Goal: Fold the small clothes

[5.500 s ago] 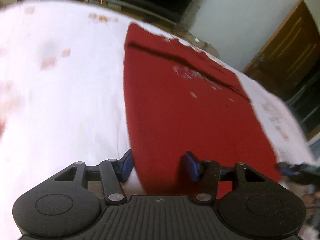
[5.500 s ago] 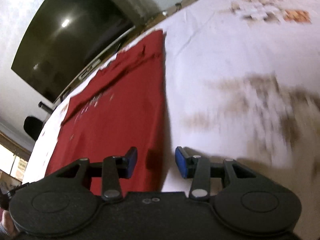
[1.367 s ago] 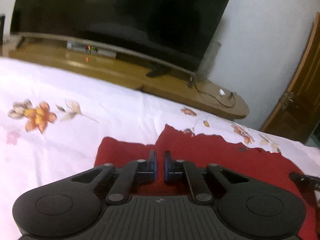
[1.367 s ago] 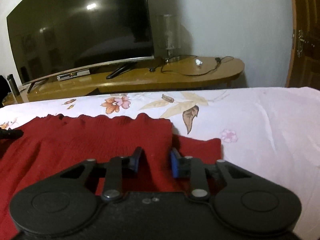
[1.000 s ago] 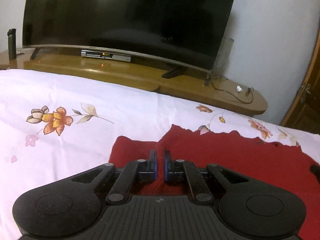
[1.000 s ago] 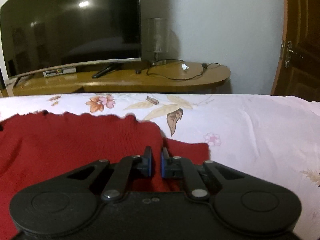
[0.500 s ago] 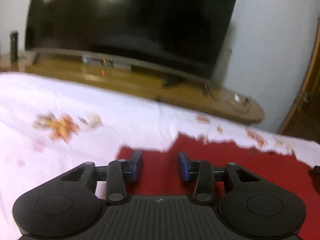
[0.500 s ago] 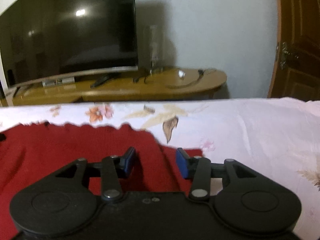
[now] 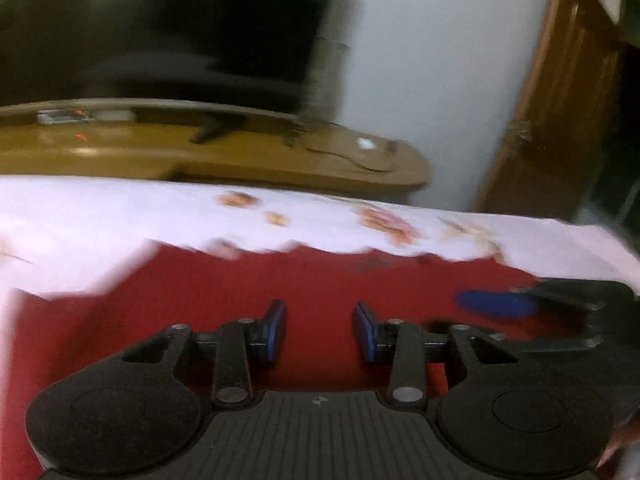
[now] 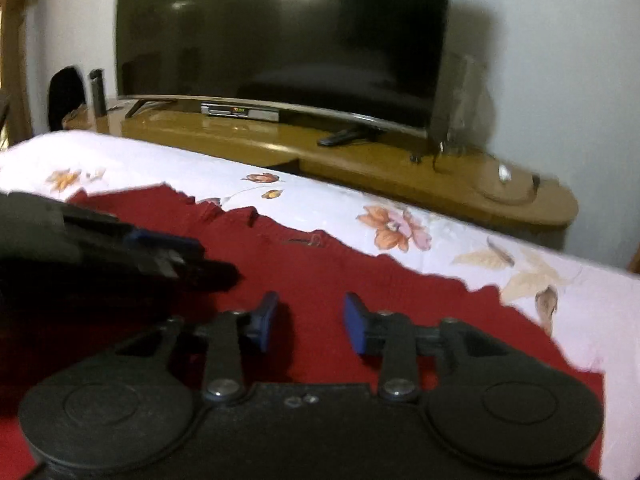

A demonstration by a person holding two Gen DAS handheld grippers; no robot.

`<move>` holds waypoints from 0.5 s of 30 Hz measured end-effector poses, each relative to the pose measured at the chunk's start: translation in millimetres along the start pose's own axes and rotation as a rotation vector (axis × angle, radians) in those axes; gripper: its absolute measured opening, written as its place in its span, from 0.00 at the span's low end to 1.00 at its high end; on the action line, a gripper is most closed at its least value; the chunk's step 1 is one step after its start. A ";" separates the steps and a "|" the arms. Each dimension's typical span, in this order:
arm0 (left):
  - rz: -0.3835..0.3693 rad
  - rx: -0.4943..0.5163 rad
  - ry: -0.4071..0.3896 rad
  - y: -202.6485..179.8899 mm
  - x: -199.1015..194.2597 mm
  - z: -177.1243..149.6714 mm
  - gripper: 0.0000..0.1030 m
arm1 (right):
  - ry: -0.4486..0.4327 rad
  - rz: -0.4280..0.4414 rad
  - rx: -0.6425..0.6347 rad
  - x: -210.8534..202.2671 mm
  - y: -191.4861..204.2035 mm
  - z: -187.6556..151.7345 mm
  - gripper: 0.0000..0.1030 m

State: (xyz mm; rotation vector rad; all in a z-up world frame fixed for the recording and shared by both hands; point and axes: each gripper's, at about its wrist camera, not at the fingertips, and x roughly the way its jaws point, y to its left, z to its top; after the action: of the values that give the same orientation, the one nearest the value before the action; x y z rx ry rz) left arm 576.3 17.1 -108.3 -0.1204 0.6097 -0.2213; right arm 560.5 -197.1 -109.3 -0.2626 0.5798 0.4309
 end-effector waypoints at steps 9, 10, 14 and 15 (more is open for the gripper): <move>0.127 -0.034 0.010 69.7 -15.5 -6.8 0.38 | 0.030 -0.147 0.125 -30.5 -86.0 -32.0 0.54; 0.139 -0.012 0.012 67.2 -14.1 -6.9 0.39 | 0.033 -0.161 0.107 -28.8 -80.5 -31.2 0.55; 0.128 -0.026 -0.046 61.4 -38.8 -4.6 0.39 | -0.004 -0.170 0.128 -39.6 -79.0 -27.5 0.44; 0.105 -0.022 -0.073 50.0 -47.3 -1.9 0.39 | -0.032 -0.150 0.158 -52.6 -79.0 -25.7 0.44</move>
State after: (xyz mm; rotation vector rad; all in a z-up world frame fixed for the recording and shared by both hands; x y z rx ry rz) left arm 545.9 76.9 -92.5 -0.1165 0.5440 -0.1082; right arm 545.3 -292.5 -90.3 -0.1468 0.5554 0.2422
